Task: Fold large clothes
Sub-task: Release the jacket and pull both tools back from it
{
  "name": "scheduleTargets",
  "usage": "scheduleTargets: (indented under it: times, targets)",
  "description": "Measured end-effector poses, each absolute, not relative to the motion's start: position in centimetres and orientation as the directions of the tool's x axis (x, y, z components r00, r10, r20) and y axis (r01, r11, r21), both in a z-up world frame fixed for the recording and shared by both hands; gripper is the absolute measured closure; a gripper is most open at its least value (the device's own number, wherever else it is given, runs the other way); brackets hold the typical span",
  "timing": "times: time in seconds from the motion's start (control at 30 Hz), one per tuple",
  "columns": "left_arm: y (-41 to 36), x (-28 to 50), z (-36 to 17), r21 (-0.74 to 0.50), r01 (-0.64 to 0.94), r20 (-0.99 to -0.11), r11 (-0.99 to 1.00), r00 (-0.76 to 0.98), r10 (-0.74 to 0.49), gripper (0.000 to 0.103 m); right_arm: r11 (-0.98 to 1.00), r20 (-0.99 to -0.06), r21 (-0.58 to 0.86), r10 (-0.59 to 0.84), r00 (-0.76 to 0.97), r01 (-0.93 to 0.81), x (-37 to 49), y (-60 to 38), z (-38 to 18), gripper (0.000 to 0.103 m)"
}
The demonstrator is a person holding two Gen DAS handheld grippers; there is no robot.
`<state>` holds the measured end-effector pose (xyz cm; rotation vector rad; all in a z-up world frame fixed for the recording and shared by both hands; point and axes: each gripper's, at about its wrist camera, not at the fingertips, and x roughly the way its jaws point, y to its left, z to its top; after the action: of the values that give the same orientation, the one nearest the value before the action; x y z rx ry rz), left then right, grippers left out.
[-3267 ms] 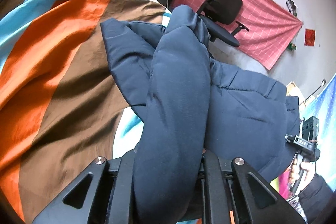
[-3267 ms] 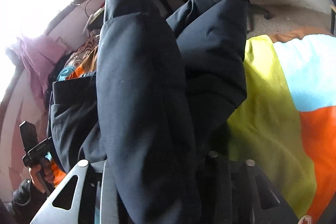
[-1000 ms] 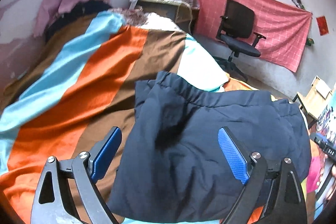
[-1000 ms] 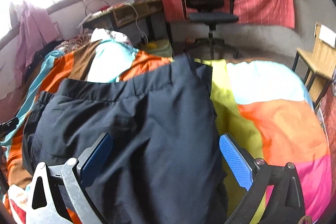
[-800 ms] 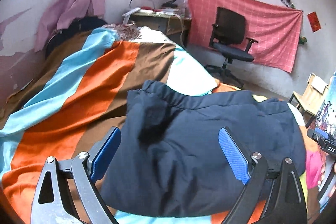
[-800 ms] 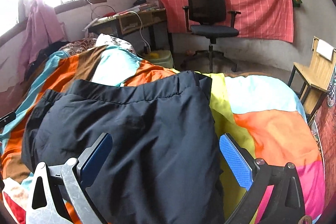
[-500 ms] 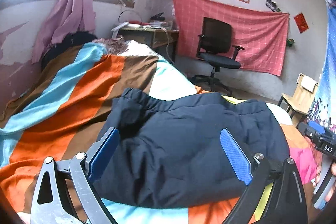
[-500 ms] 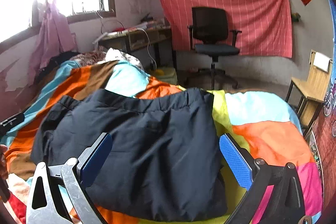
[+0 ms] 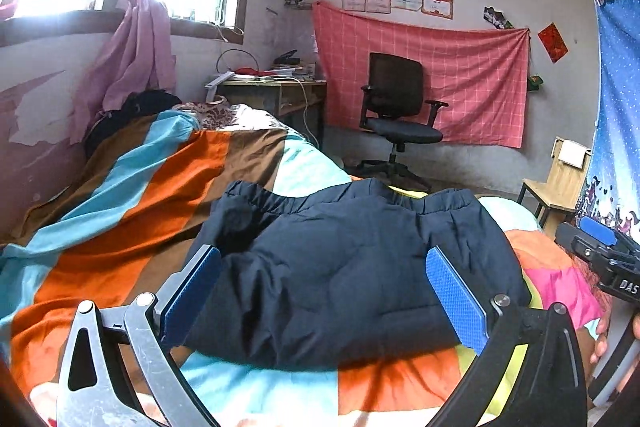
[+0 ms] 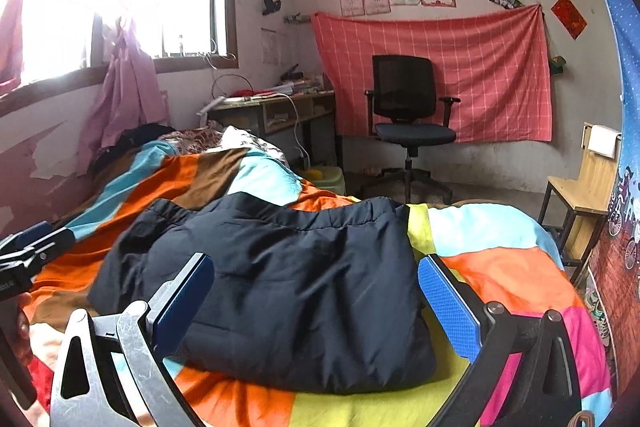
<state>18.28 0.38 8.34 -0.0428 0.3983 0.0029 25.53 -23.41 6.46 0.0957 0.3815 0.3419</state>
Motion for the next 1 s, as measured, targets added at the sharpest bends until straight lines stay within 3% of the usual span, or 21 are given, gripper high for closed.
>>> scheduleTargets:
  times: [0.53, 1.0]
  targets:
    - [1.1, 12.7, 7.2, -0.031, -0.089, -0.415, 0.996, 0.907, 0.069, 0.002, 0.921, -0.315, 0.16, 0.388, 0.866, -0.355, 19.2, -22.2, 6.5, 0.0]
    - [0.9, 8.4, 7.5, -0.028, -0.109, -0.377, 0.994, 0.922, 0.09, 0.002, 0.915, -0.272, 0.158, 0.401, 0.875, -0.37, 14.4, -21.4, 6.7, 0.0]
